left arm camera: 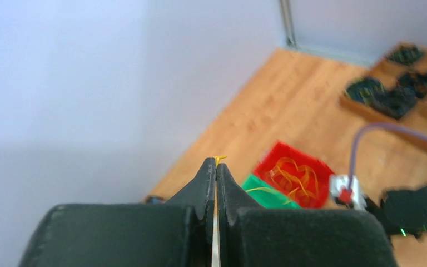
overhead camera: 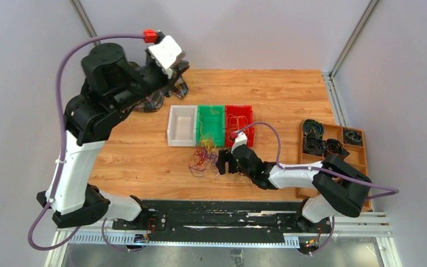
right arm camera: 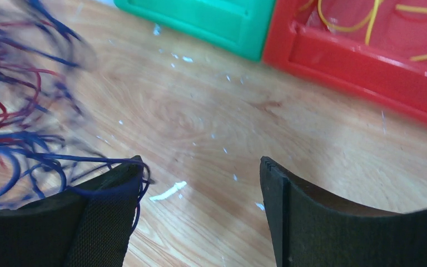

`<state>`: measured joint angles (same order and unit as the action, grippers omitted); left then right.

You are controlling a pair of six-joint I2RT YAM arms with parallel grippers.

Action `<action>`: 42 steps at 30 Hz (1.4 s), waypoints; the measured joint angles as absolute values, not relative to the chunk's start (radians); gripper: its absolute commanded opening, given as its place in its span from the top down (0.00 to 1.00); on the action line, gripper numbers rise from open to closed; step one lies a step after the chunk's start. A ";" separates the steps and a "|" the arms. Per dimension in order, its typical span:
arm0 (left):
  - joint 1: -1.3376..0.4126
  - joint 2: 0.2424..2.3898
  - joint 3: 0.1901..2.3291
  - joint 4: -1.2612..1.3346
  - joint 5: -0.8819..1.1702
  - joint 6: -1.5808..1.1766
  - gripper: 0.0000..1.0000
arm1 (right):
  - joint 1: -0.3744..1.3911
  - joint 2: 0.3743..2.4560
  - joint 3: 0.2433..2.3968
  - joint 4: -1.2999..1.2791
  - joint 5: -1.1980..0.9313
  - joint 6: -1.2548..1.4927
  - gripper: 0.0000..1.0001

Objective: Untangle the cables

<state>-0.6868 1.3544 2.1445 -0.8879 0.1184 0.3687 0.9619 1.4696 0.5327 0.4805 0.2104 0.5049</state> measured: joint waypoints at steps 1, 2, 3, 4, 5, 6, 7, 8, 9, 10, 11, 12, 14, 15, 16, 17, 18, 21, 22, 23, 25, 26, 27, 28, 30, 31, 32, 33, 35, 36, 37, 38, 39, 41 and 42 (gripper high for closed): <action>-0.687 1.345 2.144 -0.857 0.105 0.369 1.00 | 0.962 1.469 0.525 0.473 0.210 0.504 0.22; -0.687 1.332 2.146 -0.814 0.091 0.369 1.00 | 0.962 1.468 0.518 0.463 0.212 0.501 0.22; -0.687 1.322 2.149 -0.787 0.084 0.369 1.00 | 0.962 1.464 0.511 0.455 0.214 0.500 0.22; -0.687 1.310 2.151 -0.756 0.078 0.370 0.99 | 0.962 1.456 0.503 0.443 0.217 0.498 0.22; -0.687 1.301 2.155 -0.738 0.075 0.370 1.00 | 0.962 1.446 0.495 0.438 0.221 0.496 0.22; -0.687 1.292 2.157 -0.723 0.074 0.370 1.00 | 0.962 1.434 0.489 0.431 0.228 0.494 0.21; -0.687 1.283 2.159 -0.710 0.075 0.370 1.00 | 0.962 1.423 0.486 0.424 0.234 0.491 0.21; -0.687 1.276 2.159 -0.705 0.077 0.369 1.00 | 0.962 1.412 0.485 0.419 0.237 0.489 0.21; -0.687 1.269 2.157 -0.702 0.082 0.369 1.00 | 0.962 1.401 0.485 0.414 0.239 0.485 0.21; -0.687 1.258 2.142 -0.696 0.087 0.368 1.00 | 0.962 1.391 0.485 0.410 0.241 0.482 0.20; -0.687 1.249 2.129 -0.695 0.092 0.367 1.00 | 0.962 1.377 0.485 0.399 0.241 0.479 0.19; -0.687 1.240 2.111 -0.693 0.097 0.366 1.00 | 0.962 1.357 0.486 0.383 0.242 0.473 0.19; -0.687 1.227 2.076 -0.694 0.108 0.363 1.00 | 0.962 1.316 0.498 0.346 0.245 0.459 0.17; -0.687 1.225 2.064 -0.695 0.113 0.363 1.00 | 0.962 1.294 0.508 0.328 0.246 0.451 0.17; -0.687 1.226 2.055 -0.698 0.121 0.363 1.00 | 0.962 1.269 0.519 0.311 0.247 0.442 0.16; -0.687 1.227 2.050 -0.702 0.130 0.363 1.00 | 0.962 1.238 0.537 0.292 0.247 0.430 0.16; -0.687 1.232 2.048 -0.709 0.141 0.362 1.00 | 0.962 1.209 0.556 0.276 0.248 0.419 0.16; -0.687 1.238 2.043 -0.726 0.174 0.359 1.00 | 0.962 1.132 0.632 0.234 0.250 0.376 0.15; -0.687 1.235 2.035 -0.729 0.183 0.356 1.00 | 0.962 1.113 0.651 0.229 0.253 0.364 0.15; -0.687 1.231 2.022 -0.730 0.195 0.353 1.00 | 0.962 1.094 0.670 0.218 0.255 0.351 0.15; -0.687 1.216 1.980 -0.732 0.213 0.344 1.00 | 0.962 1.052 0.704 0.203 0.259 0.322 0.15; -0.687 1.209 1.955 -0.736 0.223 0.337 0.99 | 0.962 1.036 0.715 0.200 0.261 0.310 0.15; -0.687 1.206 1.935 -0.737 0.231 0.331 1.00 | 0.962 1.021 0.723 0.197 0.264 0.299 0.15; -0.687 1.204 1.911 -0.737 0.242 0.322 1.00 | 0.962 1.009 0.731 0.191 0.268 0.289 0.15; -0.687 1.205 1.871 -0.742 0.260 0.305 1.00 | 0.962 0.986 0.740 0.178 0.281 0.274 0.16; -0.688 1.210 1.856 -0.744 0.266 0.298 1.00 | 0.962 0.977 0.742 0.173 0.288 0.269 0.16; -0.688 1.219 1.842 -0.744 0.272 0.290 1.00 | 0.961 0.967 0.742 0.166 0.296 0.267 0.16; -0.689 1.232 1.830 -0.744 0.281 0.279 1.00 | 0.959 0.958 0.742 0.156 0.303 0.265 0.16; -0.691 1.263 1.822 -0.744 0.297 0.266 0.99 | 0.953 0.946 0.741 0.143 0.321 0.265 0.16; -0.693 1.283 1.821 -0.743 0.304 0.258 1.00 | 0.953 0.939 0.740 0.137 0.329 0.265 0.16; -0.694 1.300 1.821 -0.741 0.309 0.253 1.00 | 0.949 0.930 0.735 0.134 0.339 0.266 0.17; -0.696 1.318 1.821 -0.739 0.313 0.249 1.00 | 0.943 0.918 0.726 0.131 0.345 0.266 0.17; -0.698 1.335 1.822 -0.736 0.316 0.245 1.00 | 0.936 0.903 0.714 0.127 0.351 0.269 0.17; -0.703 1.367 1.823 -0.725 0.325 0.234 1.00 | 0.915 0.871 0.687 0.115 0.368 0.273 0.18; -0.704 1.382 1.824 -0.717 0.330 0.229 1.00 | 0.904 0.852 0.672 0.104 0.373 0.277 0.18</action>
<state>-0.7040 1.3815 1.8236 -0.7170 0.3302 0.2291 0.9035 0.8516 0.6724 0.1036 0.3729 0.2768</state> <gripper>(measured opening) 0.011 0.829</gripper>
